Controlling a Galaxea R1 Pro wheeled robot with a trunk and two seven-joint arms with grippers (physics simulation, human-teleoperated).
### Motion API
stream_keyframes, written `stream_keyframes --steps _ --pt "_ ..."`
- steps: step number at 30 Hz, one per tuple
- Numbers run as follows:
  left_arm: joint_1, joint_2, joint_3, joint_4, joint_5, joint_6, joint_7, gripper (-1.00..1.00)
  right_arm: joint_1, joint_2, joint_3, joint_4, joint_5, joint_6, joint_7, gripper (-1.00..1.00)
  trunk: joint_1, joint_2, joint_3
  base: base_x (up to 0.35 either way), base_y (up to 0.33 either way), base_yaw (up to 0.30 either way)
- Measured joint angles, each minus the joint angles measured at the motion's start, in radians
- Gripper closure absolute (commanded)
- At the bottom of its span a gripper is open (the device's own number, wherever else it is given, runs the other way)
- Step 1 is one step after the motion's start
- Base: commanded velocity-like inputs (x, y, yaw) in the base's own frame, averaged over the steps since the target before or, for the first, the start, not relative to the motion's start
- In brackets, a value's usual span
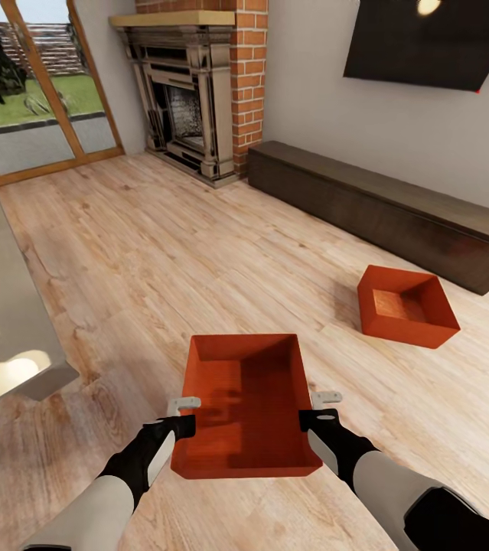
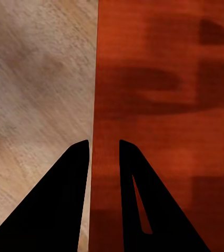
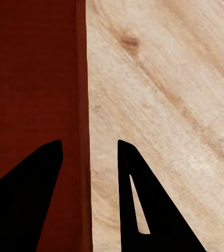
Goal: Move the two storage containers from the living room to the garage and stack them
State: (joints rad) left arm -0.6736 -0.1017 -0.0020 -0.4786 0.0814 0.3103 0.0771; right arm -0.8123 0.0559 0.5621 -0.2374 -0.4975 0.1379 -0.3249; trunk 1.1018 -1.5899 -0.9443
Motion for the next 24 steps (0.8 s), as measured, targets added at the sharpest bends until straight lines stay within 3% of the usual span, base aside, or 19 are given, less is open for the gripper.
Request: stream_keyframes --steps 14,24 --pt "0.0 0.0 -0.002 0.0 0.005 -0.001 -0.001 1.0 0.0 0.005 -0.001 -0.001 -0.002 -0.003 -0.001 1.0 -0.054 0.098 0.044 0.0 0.0 0.0" --pt "0.0 -0.001 -0.002 0.001 0.007 -0.001 -0.001 1.0 0.0 0.005 -0.001 -0.002 -0.005 -0.003 -0.002 1.0 -0.092 0.168 0.09 0.0 0.0 0.0"
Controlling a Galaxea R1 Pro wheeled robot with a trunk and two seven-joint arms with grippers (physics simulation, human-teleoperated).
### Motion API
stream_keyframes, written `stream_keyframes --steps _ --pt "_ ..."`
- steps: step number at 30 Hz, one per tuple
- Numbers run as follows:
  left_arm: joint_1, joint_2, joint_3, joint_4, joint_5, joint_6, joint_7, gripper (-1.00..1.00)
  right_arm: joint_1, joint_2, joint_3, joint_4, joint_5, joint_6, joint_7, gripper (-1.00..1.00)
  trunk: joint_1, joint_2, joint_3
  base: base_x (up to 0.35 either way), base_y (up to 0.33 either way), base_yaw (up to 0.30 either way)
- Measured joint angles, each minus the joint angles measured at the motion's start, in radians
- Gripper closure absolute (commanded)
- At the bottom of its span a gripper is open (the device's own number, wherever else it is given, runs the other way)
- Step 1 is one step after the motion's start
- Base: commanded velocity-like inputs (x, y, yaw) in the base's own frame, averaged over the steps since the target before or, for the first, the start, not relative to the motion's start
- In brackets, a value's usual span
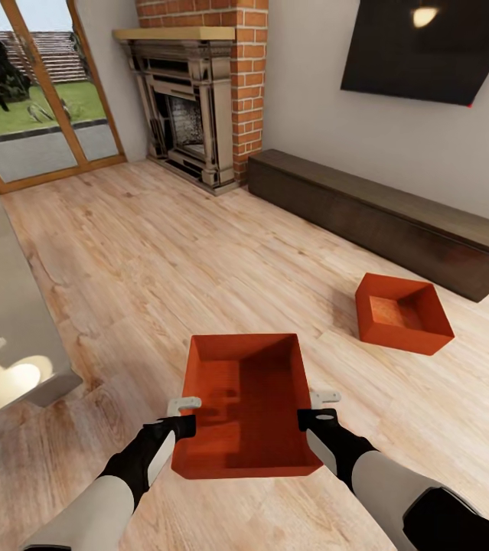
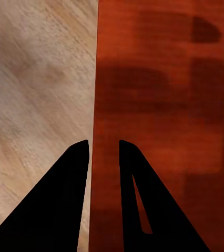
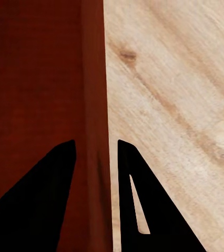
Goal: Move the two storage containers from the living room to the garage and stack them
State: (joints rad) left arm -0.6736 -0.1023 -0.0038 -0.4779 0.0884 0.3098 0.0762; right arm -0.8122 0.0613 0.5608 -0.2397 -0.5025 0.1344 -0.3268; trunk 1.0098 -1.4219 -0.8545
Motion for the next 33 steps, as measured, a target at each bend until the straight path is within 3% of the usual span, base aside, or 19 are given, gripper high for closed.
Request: stream_keyframes --steps 33 --pt "0.0 0.001 -0.002 0.001 0.005 0.0 0.0 1.0 0.0 0.003 0.001 0.0 0.0 0.0 0.001 1.0 -0.127 0.231 0.147 0.0 0.0 0.0"
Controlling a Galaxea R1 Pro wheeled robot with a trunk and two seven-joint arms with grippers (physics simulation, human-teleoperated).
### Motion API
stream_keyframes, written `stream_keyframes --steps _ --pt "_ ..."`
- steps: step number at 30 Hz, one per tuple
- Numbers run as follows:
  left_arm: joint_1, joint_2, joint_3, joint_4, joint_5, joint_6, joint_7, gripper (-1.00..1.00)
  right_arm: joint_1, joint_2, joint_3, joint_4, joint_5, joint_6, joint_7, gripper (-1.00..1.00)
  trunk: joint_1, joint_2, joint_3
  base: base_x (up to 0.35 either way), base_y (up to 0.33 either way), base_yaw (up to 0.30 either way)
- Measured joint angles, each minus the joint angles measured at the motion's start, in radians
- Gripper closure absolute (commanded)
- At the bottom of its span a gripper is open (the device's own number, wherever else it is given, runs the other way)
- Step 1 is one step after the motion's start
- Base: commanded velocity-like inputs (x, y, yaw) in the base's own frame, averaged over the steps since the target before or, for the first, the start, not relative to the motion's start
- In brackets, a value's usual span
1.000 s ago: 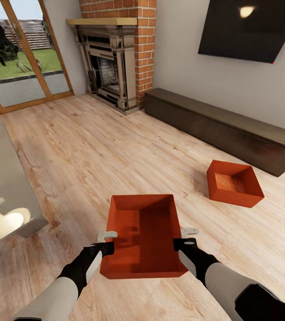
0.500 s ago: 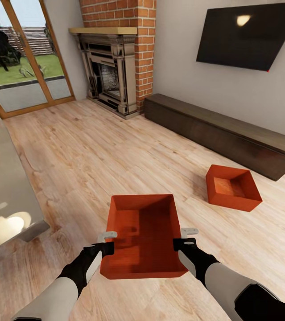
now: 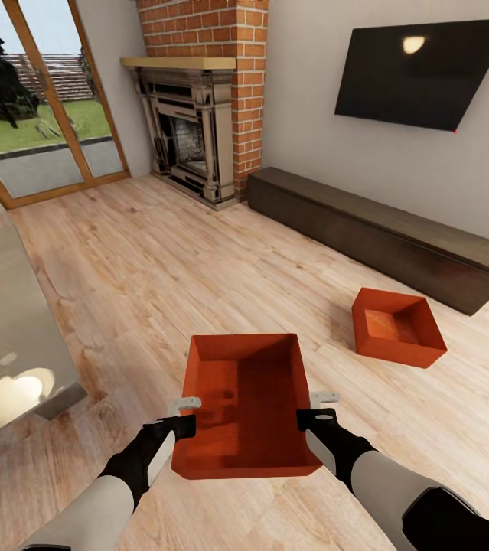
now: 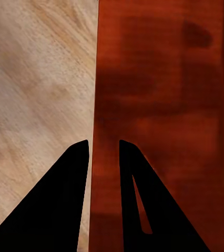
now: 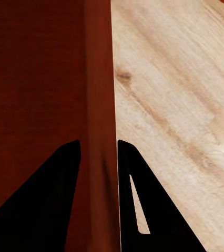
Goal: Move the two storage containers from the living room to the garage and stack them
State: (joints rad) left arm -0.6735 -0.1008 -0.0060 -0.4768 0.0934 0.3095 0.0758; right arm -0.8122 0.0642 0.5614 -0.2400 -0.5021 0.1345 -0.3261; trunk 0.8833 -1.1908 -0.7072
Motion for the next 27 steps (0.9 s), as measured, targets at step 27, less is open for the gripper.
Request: stream_keyframes --steps 27 --pt "0.0 0.0 -0.001 0.0 0.002 0.0 0.001 1.0 0.0 0.0 0.001 0.0 -0.001 0.0 0.001 1.0 -0.104 0.189 0.127 0.0 0.0 0.0"
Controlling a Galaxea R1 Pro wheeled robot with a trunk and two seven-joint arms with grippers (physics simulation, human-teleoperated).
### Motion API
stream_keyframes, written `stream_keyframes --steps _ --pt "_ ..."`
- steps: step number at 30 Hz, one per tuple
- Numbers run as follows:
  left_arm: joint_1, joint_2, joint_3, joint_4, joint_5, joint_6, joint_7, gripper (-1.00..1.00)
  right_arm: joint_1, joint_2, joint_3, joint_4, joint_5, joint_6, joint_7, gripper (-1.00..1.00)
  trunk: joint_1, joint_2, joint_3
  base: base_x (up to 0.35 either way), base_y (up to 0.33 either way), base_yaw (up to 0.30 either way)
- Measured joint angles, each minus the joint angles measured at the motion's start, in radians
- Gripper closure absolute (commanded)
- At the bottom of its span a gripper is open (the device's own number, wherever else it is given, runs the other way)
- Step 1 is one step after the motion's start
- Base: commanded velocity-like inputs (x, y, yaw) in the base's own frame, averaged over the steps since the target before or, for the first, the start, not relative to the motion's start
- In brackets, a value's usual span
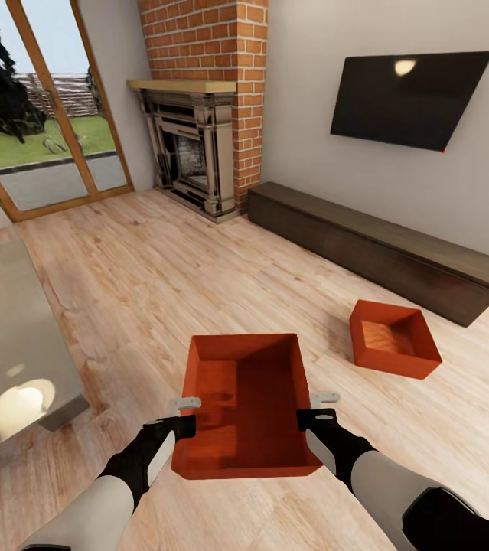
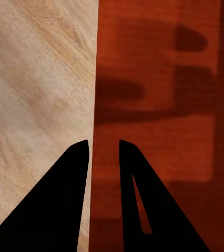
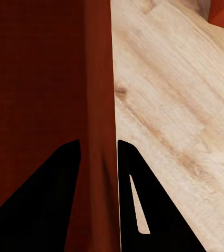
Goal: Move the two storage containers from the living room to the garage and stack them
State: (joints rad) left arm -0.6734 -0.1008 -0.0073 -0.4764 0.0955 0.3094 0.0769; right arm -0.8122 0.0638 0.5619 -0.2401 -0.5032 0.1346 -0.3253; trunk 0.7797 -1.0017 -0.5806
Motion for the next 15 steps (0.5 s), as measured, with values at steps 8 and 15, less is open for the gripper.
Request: stream_keyframes --steps 8,15 --pt "0.0 0.0 0.0 0.0 0.0 0.0 0.0 1.0 0.0 0.0 0.0 0.0 0.0 0.0 0.0 1.0 -0.031 0.056 0.038 0.0 0.0 0.0" --pt "0.0 0.0 0.0 0.0 0.0 0.0 0.0 1.0 0.0 0.0 0.0 0.0 0.0 0.0 0.0 1.0 -0.058 0.105 0.071 0.0 0.0 0.0"
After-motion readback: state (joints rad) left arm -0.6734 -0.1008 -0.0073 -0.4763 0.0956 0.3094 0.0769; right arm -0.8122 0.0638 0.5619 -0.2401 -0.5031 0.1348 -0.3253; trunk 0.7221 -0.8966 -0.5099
